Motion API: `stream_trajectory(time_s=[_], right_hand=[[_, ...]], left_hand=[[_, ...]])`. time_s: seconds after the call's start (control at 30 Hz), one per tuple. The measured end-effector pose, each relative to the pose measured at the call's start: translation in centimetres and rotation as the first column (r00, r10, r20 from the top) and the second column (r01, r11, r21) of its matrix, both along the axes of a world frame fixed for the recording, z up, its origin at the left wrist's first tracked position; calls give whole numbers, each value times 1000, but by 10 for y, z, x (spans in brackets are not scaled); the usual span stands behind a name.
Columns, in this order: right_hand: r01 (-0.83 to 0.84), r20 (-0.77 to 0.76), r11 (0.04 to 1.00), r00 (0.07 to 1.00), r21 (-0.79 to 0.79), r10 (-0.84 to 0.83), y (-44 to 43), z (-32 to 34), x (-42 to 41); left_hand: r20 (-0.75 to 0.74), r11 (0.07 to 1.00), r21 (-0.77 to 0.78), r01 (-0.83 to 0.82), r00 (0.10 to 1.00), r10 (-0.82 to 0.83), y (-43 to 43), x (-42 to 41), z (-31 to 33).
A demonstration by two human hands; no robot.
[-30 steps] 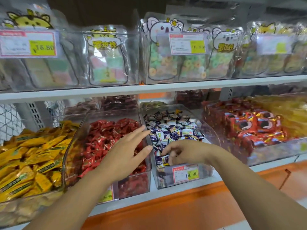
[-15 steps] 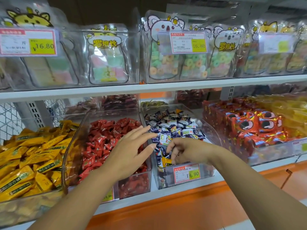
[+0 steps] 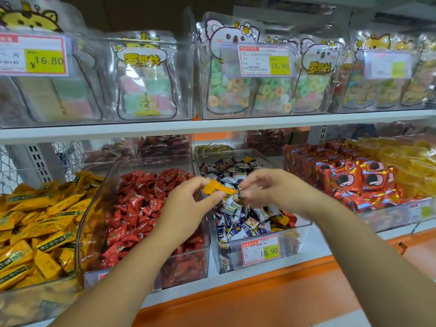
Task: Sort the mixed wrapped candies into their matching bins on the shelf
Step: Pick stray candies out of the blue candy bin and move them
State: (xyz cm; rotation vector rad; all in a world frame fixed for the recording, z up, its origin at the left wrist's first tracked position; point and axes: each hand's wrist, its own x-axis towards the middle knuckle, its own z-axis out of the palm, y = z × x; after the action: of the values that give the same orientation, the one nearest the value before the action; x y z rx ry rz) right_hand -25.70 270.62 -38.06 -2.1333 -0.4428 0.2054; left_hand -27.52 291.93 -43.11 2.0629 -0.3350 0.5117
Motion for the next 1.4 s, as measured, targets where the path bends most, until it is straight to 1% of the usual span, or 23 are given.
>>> stream_trajectory(time_s=[0.03,0.07,0.1,0.13,0.2,0.27,0.3,0.33,0.4,0.47,0.57,0.67,0.77,0.83,0.9,1.0,1.07,1.17,1.3,1.4], right_hand=[[33,38,978,999,-204,-26,-12,7,-1],[62,83,917,996,-393,-31,-23,12,-1],[82,112,838,993,-540,-25,-33,13,-1],[82,102,766,995,-637,-22,-39,13,-1],[37,31,642,999,-766,-21,-38,4,-1],[-26,-17,523,1000,-852,22,-30,-8,2],[-44,-31,504,999,-863,35,-28,-13,3],[-58,-44,516,998,-855,38,-26,-15,3],[-84,-68,574,996,-814,51,-24,-17,2],[-75,-74,661,997,-747,29,-28,-19,4],[-59,-106,787,994,-614,-8,-33,-21,5],[-50,-132,872,991,-487,-17,-38,-21,3],[-6,-132,937,990,-348,-43,-44,-21,2],[47,-114,963,990,-266,-80,-47,-19,2],[89,-84,981,991,-175,-105,-48,-16,1],[87,-75,996,993,-34,-89,-46,-11,1],[78,-71,997,994,-2,-78,-44,-7,1],[54,-48,999,997,2,-54,-38,-1,-1],[0,-23,996,1000,94,2,-28,6,-6],[-9,19,986,1000,165,6,-18,6,-7]], left_hand=[[11,998,-56,2,1000,-2,1,0,0],[19,995,-95,13,1000,-11,2,0,-1],[20,993,-115,28,999,-26,2,0,-1],[18,992,-116,42,999,-40,1,-1,-1],[8,995,-88,56,998,-55,0,-3,-2],[7,998,-42,48,999,-48,-1,-4,-2],[10,999,-10,35,999,-35,-2,-5,-2],[18,999,22,24,1000,-25,-2,-5,-2],[36,997,75,17,999,-20,-3,-6,-2],[26,995,98,19,999,-21,-3,-7,-3],[13,996,84,-13,1000,12,-2,-6,-5],[45,997,77,-22,999,18,-3,-6,-7],[53,991,126,-36,998,29,-5,-4,-6],[65,985,167,-40,997,29,-8,-3,-4],[100,986,165,-16,995,-1,-12,-3,-2],[127,981,194,12,991,-37,-22,-4,2],[113,977,204,68,989,-93,-26,-3,4],[71,962,243,126,987,-147,-32,-2,6],[25,921,367,132,988,-151,-37,0,10],[19,912,390,129,989,-148,-36,6,11]])
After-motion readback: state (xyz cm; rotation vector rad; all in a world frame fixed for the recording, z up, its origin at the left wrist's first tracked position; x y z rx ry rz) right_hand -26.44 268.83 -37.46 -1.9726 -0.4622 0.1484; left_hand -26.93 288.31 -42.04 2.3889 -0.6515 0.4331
